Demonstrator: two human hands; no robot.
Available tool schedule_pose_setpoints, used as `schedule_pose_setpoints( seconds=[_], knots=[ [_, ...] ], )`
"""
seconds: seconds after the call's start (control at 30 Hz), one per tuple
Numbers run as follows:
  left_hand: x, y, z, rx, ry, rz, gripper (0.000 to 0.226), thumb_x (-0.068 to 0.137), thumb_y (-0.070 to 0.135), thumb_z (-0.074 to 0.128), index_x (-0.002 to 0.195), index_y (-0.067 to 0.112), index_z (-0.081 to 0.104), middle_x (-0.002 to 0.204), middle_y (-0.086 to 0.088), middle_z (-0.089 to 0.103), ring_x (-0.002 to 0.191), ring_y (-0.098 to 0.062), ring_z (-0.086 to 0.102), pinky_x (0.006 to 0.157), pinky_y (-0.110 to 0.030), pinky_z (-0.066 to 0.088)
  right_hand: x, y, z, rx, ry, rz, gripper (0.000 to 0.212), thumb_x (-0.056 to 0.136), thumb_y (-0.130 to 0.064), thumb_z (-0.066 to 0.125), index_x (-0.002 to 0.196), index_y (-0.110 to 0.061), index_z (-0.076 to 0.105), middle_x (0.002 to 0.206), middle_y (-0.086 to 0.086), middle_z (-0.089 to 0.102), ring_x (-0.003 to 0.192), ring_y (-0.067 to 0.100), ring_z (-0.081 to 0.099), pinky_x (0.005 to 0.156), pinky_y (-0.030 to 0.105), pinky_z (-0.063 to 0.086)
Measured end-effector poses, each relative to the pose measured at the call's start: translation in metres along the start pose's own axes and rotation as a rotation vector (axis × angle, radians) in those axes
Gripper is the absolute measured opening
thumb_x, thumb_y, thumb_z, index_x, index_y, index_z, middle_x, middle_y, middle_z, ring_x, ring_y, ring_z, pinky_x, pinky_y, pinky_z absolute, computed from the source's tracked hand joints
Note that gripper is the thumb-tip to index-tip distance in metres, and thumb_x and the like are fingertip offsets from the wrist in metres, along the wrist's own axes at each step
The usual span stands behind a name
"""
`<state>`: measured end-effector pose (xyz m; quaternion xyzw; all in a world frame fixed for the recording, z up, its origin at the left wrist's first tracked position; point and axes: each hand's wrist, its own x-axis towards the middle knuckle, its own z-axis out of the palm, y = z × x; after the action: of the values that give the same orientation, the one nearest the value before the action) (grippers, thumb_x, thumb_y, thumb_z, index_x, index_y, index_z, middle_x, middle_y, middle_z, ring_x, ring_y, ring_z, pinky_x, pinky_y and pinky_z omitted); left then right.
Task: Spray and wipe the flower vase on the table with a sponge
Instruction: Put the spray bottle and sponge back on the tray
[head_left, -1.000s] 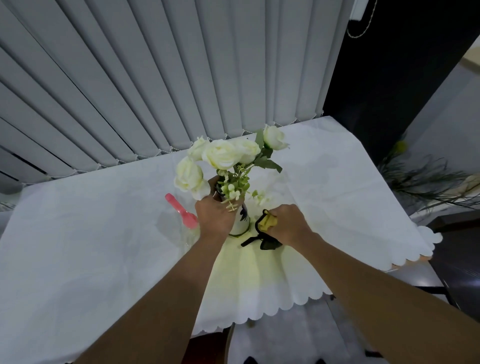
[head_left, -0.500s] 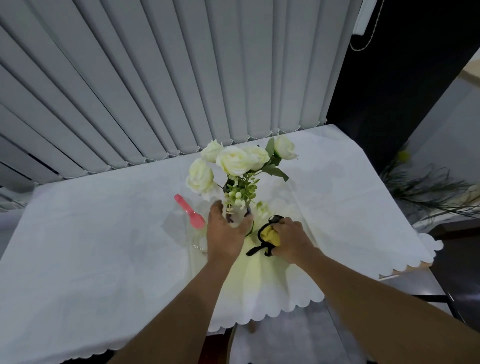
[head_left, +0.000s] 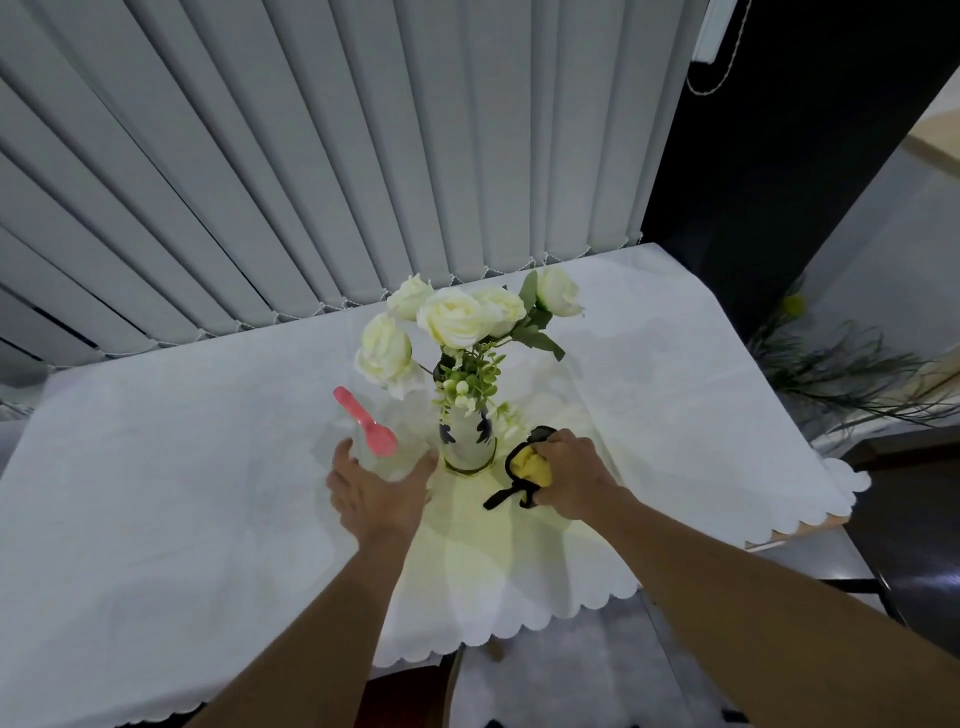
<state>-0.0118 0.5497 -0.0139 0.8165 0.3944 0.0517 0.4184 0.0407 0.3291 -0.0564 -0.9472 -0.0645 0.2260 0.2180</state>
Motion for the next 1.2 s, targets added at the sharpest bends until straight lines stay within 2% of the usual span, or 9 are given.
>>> schedule_pose_setpoints(
  seconds=[0.13,0.23,0.37,0.43,0.53,0.67,0.83,1.0,1.2],
  knots=[
    [0.004,0.014,0.003,-0.211,-0.045,0.147,0.055,0.089,0.030,0.070,0.135,0.018,0.042,0.113,0.006,0.059,0.112,-0.028,0.058,0.091,-0.035,0.043,0.002,0.003,0.003,0.016,0.010,0.001,0.080,0.074,-0.031,0.082,0.145,-0.023,0.045,0.143,0.000,0.040,0.127,0.027,0.037,0.097,0.030,0.040],
    [-0.008,0.017,0.003,-0.218,0.032,0.212,0.024,0.099,0.017,0.056,0.119,0.008,0.047,0.096,0.029,0.046,0.091,-0.021,0.054,0.082,-0.033,0.039,0.000,0.006,0.002,0.012,0.017,-0.011,0.076,0.075,-0.031,0.081,0.144,-0.022,0.047,0.141,0.001,0.042,0.125,0.028,0.040,0.098,0.030,0.040],
    [-0.034,0.005,0.006,-0.188,0.067,0.278,0.037,0.101,0.016,0.053,0.135,0.007,0.041,0.089,0.046,0.040,0.081,0.000,0.052,0.076,-0.027,0.038,-0.007,0.011,-0.005,0.007,0.066,-0.049,0.061,0.073,-0.032,0.080,0.130,-0.026,0.059,0.126,0.003,0.052,0.114,0.030,0.052,0.092,0.031,0.046],
    [-0.049,-0.001,0.007,-0.121,0.032,0.398,0.050,0.101,0.020,0.051,0.146,0.016,0.030,0.093,0.035,0.052,0.081,0.002,0.057,0.068,-0.027,0.044,-0.013,0.019,-0.011,0.033,0.102,-0.068,0.055,0.071,-0.029,0.080,0.123,-0.028,0.064,0.119,0.003,0.057,0.108,0.031,0.057,0.090,0.032,0.049],
    [-0.072,-0.003,0.016,-0.007,-0.032,0.512,0.051,0.101,0.027,0.049,0.146,0.027,0.026,0.095,0.011,0.059,0.084,-0.012,0.060,0.066,-0.039,0.052,-0.026,0.038,-0.023,0.086,0.145,-0.061,0.052,0.071,-0.021,0.077,0.123,-0.024,0.065,0.116,0.007,0.059,0.104,0.030,0.058,0.086,0.030,0.048],
    [-0.109,0.012,0.037,0.121,-0.125,0.641,0.058,0.098,0.045,0.043,0.151,0.025,0.026,0.122,-0.003,0.060,0.104,-0.028,0.062,0.076,-0.045,0.055,-0.046,0.071,-0.045,0.139,0.208,-0.048,0.047,0.071,-0.012,0.071,0.117,-0.022,0.068,0.112,0.010,0.061,0.102,0.030,0.060,0.085,0.033,0.050],
    [-0.158,0.054,0.078,0.192,-0.226,0.800,0.064,0.099,0.044,0.045,0.152,0.035,0.010,0.119,0.002,0.061,0.101,-0.028,0.063,0.074,-0.041,0.054,-0.078,0.121,-0.081,0.152,0.330,0.003,0.039,0.073,-0.008,0.070,0.112,-0.015,0.069,0.109,0.013,0.064,0.100,0.030,0.061,0.081,0.029,0.047],
    [-0.200,0.103,0.123,0.143,-0.333,0.908,0.058,0.099,0.052,0.037,0.150,0.031,0.017,0.123,0.003,0.062,0.101,-0.024,0.064,0.075,-0.038,0.054,-0.116,0.172,-0.116,0.203,0.504,0.079,0.036,0.069,-0.006,0.070,0.105,-0.009,0.070,0.103,0.014,0.066,0.098,0.033,0.061,0.078,0.037,0.050],
    [-0.288,0.168,0.197,-0.008,-0.571,1.057,0.048,0.102,0.042,0.045,0.145,0.031,0.028,0.109,0.016,0.057,0.093,-0.013,0.062,0.079,-0.027,0.046,-0.190,0.269,-0.169,0.245,0.722,0.308,0.053,0.073,-0.016,0.077,0.124,-0.014,0.065,0.120,0.013,0.061,0.108,0.034,0.057,0.085,0.039,0.049]
  ],
)
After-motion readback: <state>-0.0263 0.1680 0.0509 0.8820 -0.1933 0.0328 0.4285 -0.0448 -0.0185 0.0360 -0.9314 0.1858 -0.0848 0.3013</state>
